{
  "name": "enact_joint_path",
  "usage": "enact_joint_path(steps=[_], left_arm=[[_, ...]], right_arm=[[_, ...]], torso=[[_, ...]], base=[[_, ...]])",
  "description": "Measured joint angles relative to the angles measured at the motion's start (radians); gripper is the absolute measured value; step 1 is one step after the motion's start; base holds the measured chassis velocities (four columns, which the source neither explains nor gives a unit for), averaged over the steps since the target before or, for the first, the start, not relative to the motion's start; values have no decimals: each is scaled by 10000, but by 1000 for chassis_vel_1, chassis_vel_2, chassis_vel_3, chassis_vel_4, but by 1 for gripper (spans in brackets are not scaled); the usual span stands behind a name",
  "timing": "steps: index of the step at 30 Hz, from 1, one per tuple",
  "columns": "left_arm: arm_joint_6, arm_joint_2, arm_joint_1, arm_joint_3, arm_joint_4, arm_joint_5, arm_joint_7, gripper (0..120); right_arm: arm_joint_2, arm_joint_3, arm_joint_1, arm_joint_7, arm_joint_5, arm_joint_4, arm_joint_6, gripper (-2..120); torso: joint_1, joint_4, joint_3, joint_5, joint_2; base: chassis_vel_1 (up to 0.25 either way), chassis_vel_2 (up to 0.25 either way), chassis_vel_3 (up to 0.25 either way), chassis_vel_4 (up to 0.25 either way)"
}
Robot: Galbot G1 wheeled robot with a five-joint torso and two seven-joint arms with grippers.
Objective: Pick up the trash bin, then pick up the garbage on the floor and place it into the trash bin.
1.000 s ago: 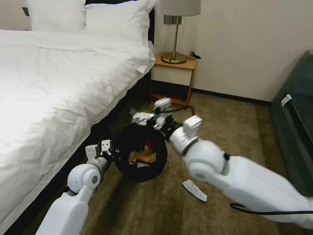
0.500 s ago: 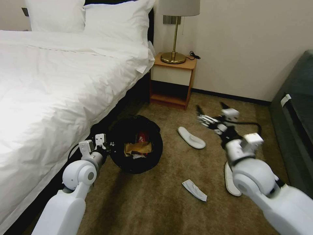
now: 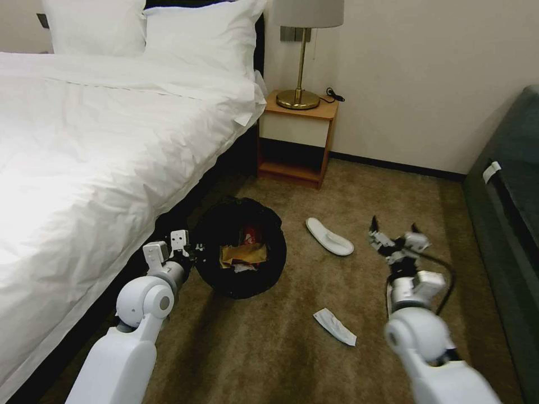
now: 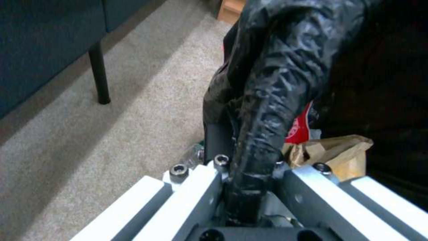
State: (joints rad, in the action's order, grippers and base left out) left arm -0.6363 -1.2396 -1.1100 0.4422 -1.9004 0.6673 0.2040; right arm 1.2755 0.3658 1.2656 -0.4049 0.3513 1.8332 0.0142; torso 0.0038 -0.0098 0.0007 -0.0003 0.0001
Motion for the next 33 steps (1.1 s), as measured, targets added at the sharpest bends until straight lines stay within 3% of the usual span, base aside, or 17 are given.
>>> enact_joint_path(steps=[4, 8, 15, 28, 33], left_arm=[[39, -37, -5, 9, 30, -30, -68, 0], [56, -59, -7, 10, 58, -56, -124, 0], [82, 35, 27, 6, 115, -67, -151, 0], [157, 19, -9, 23, 149, -288, -201, 0], [188, -48, -62, 21, 140, -391, -211, 0]], right_arm=[[257, -296, -183, 33, -917, -916, 372, 100], [627, -529, -401, 72, -1808, -2177, -113, 100], [914, -724, -110, 665, -2203, -2734, 250, 100], [-259, -717, 1156, 687, -2237, -1939, 1362, 100], [-1360, -511, 1757, 1340, -2727, -1428, 1324, 100]], torso=[[0, -3, 0, -2, 0], [0, -2, 0, 2, -1], [0, -2, 0, 2, -1], [0, -4, 0, 4, -1], [0, -5, 0, 4, -1]], base=[[0, 0, 0, 0], [0, 0, 0, 0], [0, 0, 0, 0], [0, 0, 0, 0], [0, 0, 0, 0]])
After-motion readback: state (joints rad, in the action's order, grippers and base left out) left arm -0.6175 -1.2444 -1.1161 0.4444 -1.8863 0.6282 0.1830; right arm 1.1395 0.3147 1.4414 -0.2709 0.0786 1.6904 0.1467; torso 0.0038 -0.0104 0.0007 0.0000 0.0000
